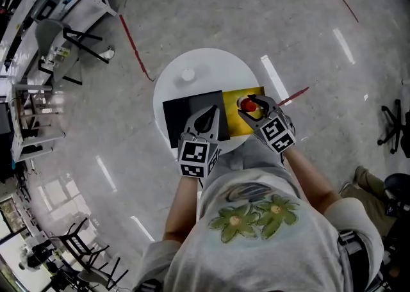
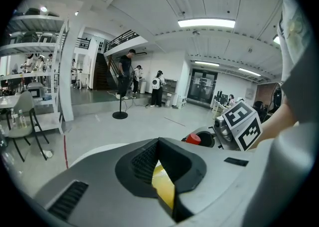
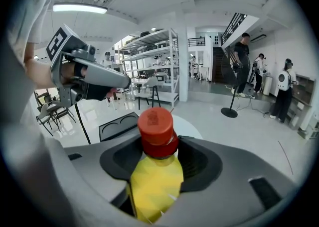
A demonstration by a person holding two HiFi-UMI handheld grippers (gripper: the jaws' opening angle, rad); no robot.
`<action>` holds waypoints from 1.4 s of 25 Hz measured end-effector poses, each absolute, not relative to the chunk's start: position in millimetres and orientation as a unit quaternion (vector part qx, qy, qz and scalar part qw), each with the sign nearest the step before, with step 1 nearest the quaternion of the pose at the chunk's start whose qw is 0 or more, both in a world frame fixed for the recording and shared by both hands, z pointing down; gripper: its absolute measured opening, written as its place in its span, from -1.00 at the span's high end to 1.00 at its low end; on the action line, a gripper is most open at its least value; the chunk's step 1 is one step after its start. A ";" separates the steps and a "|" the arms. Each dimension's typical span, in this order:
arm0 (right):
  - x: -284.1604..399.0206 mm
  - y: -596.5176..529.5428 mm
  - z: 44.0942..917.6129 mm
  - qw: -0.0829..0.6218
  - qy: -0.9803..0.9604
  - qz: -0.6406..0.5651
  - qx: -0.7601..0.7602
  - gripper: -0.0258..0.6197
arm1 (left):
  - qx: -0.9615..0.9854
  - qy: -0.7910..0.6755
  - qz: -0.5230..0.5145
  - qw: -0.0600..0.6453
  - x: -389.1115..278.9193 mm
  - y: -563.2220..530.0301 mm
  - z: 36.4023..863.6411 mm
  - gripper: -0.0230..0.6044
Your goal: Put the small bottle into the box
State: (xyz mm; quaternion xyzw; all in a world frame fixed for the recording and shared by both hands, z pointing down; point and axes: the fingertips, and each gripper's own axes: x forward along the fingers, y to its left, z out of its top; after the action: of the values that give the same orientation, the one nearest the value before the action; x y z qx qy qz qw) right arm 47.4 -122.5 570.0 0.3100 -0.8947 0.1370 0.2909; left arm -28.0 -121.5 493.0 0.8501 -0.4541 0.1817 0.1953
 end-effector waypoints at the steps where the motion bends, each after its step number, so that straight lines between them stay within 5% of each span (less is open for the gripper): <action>1: 46.1 -122.9 571.8 0.293 -0.894 0.138 0.308 0.21 | 0.850 -0.455 0.182 0.196 -29.3 -122.5 492.6 0.92; 35: 41.1 -124.2 655.5 0.367 -0.881 0.162 0.251 0.21 | 0.818 -0.496 0.191 0.220 -54.0 -129.1 516.1 0.92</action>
State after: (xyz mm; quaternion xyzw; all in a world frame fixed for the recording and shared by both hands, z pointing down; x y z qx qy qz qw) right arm 41.1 -124.2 655.5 0.2513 -0.8808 0.1624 0.3671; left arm -54.0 -129.1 516.1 0.8177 -0.4962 0.1912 0.2204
